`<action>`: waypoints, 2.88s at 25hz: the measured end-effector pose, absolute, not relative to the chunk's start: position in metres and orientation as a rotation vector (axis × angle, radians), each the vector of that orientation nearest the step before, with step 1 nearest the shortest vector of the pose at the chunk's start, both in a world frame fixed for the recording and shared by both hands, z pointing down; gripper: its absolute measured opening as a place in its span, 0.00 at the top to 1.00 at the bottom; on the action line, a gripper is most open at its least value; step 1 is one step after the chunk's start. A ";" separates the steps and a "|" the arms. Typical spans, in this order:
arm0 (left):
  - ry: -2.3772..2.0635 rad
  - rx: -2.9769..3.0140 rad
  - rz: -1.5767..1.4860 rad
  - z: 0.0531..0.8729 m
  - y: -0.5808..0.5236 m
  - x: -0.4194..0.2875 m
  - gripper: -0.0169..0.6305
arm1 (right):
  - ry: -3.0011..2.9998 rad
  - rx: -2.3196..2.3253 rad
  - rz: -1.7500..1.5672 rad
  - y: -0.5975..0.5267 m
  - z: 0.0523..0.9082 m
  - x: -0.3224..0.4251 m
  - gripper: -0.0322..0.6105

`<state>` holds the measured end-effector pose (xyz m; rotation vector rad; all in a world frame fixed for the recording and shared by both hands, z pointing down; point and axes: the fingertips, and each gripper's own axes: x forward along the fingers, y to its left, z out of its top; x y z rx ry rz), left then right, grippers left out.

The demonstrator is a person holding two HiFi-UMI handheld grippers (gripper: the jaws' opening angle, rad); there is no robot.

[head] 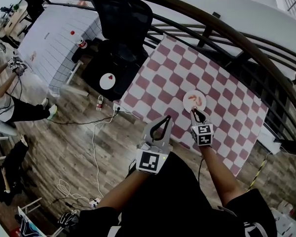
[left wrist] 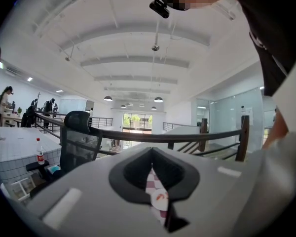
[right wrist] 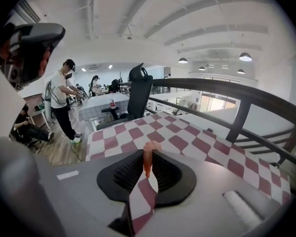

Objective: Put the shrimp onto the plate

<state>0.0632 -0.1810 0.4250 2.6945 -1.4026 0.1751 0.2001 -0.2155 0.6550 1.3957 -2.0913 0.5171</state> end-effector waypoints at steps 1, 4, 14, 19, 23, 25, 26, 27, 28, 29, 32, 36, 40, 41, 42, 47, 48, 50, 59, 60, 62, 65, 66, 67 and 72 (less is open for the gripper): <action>-1.398 2.689 0.171 0.425 -0.181 0.066 0.96 | -2.086 1.386 0.526 -0.218 0.663 0.202 0.86; -1.394 2.678 0.157 0.426 -0.184 0.070 0.96 | -2.100 1.357 0.567 -0.230 0.686 0.203 0.86; -1.447 2.592 0.152 0.440 -0.173 0.060 0.96 | -1.991 1.246 0.598 -0.246 0.755 0.223 0.86; -1.479 2.585 0.188 0.445 -0.167 0.054 0.96 | -1.937 1.177 0.597 -0.253 0.778 0.225 0.86; -1.507 2.556 0.189 0.447 -0.166 0.044 0.96 | -1.912 1.122 0.581 -0.254 0.791 0.221 0.86; -1.515 2.544 0.185 0.448 -0.165 0.040 0.96 | -1.901 1.105 0.543 -0.255 0.798 0.221 0.86; -1.516 2.544 0.189 0.447 -0.165 0.038 0.96 | -1.894 1.101 0.522 -0.256 0.799 0.221 0.86; -1.518 2.545 0.192 0.447 -0.164 0.037 0.96 | -1.887 1.098 0.505 -0.257 0.799 0.221 0.86; -1.521 2.542 0.193 0.447 -0.163 0.036 0.96 | -1.881 1.093 0.492 -0.259 0.799 0.221 0.86; -1.522 2.537 0.194 0.448 -0.162 0.034 0.96 | -1.875 1.089 0.486 -0.260 0.800 0.222 0.86; -1.524 2.517 0.203 0.452 -0.159 0.028 0.96 | -1.859 1.094 0.511 -0.263 0.805 0.224 0.86; -1.539 2.517 0.200 0.454 -0.158 0.021 0.96 | -1.865 1.100 0.536 -0.267 0.808 0.223 0.86; -1.542 2.505 0.188 0.453 -0.155 0.014 0.96 | -1.853 1.139 0.588 -0.262 0.802 0.222 0.85; -1.538 2.508 0.192 0.453 -0.155 0.013 0.96 | -1.847 1.155 0.607 -0.261 0.801 0.224 0.84; -1.537 2.512 0.193 0.452 -0.155 0.012 0.96 | -1.844 1.169 0.622 -0.261 0.799 0.225 0.83; -1.543 2.505 0.175 0.449 -0.154 0.005 0.96 | -1.868 1.200 0.625 -0.261 0.785 0.221 0.82; -1.539 2.510 0.175 0.449 -0.154 0.005 0.96 | -1.877 1.208 0.620 -0.260 0.781 0.220 0.83; -1.530 2.515 0.169 0.447 -0.154 0.004 0.96 | -1.895 1.233 0.611 -0.258 0.768 0.219 0.83; -1.481 2.535 0.114 0.437 -0.157 0.003 0.96 | -2.015 1.411 0.625 -0.252 0.687 0.200 0.88; -1.471 2.541 0.109 0.435 -0.157 0.004 0.96 | -2.026 1.439 0.627 -0.247 0.677 0.199 0.89; -1.452 2.556 0.096 0.432 -0.155 0.006 0.96 | -2.051 1.491 0.627 -0.236 0.656 0.197 0.93; -1.422 2.579 0.075 0.426 -0.153 0.008 0.96 | -2.097 1.555 0.619 -0.220 0.625 0.189 0.95; -1.410 2.585 0.072 0.425 -0.153 0.009 0.96 | -2.114 1.575 0.616 -0.214 0.614 0.186 0.95; -1.397 2.592 0.071 0.424 -0.152 0.010 0.96 | -2.130 1.595 0.613 -0.209 0.604 0.184 0.95; -1.328 2.639 0.050 0.417 -0.146 0.018 0.96 | -2.190 1.713 0.590 -0.184 0.550 0.181 0.95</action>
